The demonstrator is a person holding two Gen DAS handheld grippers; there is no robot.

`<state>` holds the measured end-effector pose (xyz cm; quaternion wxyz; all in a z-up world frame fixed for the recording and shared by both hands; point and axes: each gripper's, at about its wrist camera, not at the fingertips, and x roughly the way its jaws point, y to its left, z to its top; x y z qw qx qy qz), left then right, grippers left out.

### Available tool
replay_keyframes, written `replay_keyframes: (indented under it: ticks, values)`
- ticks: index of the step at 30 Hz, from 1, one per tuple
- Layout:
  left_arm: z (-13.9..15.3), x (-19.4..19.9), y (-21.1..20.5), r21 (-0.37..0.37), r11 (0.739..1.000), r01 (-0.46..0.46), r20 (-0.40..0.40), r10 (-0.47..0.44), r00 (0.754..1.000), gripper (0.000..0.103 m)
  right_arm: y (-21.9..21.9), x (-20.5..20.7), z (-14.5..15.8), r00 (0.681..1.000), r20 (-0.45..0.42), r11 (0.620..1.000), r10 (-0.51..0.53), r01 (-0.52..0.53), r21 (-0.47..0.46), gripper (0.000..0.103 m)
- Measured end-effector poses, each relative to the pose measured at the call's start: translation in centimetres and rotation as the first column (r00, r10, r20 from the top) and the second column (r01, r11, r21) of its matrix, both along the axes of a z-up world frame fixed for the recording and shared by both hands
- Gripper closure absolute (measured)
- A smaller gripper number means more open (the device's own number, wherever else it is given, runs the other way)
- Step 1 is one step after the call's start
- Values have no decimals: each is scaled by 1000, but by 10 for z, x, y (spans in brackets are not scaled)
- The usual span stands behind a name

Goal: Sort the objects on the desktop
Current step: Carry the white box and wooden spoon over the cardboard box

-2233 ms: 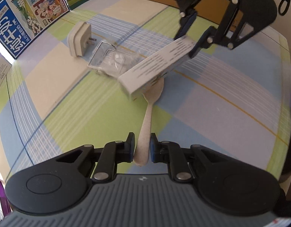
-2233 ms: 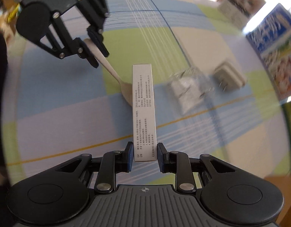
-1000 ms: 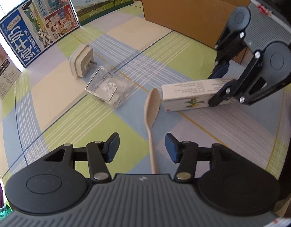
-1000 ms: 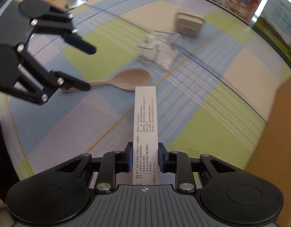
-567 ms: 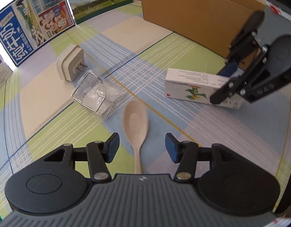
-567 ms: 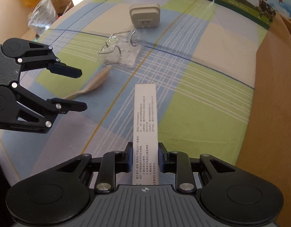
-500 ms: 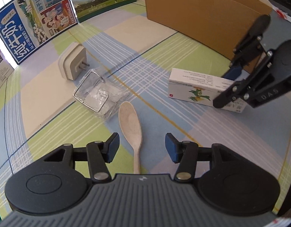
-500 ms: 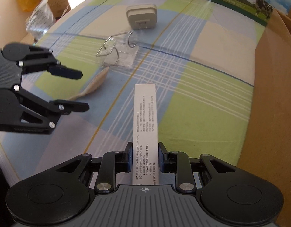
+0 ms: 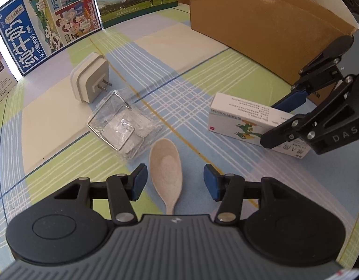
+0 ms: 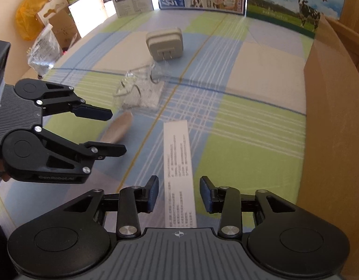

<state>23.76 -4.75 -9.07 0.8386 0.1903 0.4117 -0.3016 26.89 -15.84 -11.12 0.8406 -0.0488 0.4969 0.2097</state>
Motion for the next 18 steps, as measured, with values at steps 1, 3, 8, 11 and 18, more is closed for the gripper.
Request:
replay_keyframes:
  ticks: [1, 3, 8, 11, 18]
  values:
    - [0, 1, 1, -2, 1000, -13, 1, 13, 1000, 55, 1, -1, 1, 1000, 6, 1000, 1, -1, -3, 66]
    - [0, 3, 3, -17, 1000, -25, -4, 25, 1000, 55, 3, -2, 1, 1000, 8, 1000, 8, -8, -13, 66]
    - [-6, 2, 2, -22, 999, -23, -7, 23, 1000, 59, 4, -2, -2, 1000, 3, 1000, 9, -9, -20, 66]
    - [-8, 0, 0, -21, 1000, -22, -2, 22, 1000, 62, 3, 0, -4, 1000, -5, 1000, 2, -3, -20, 66]
    - [-9, 2, 1, -55, 997, -56, -15, 56, 998, 74, 1, 1, -4, 1000, -10, 1000, -11, 11, -5, 66]
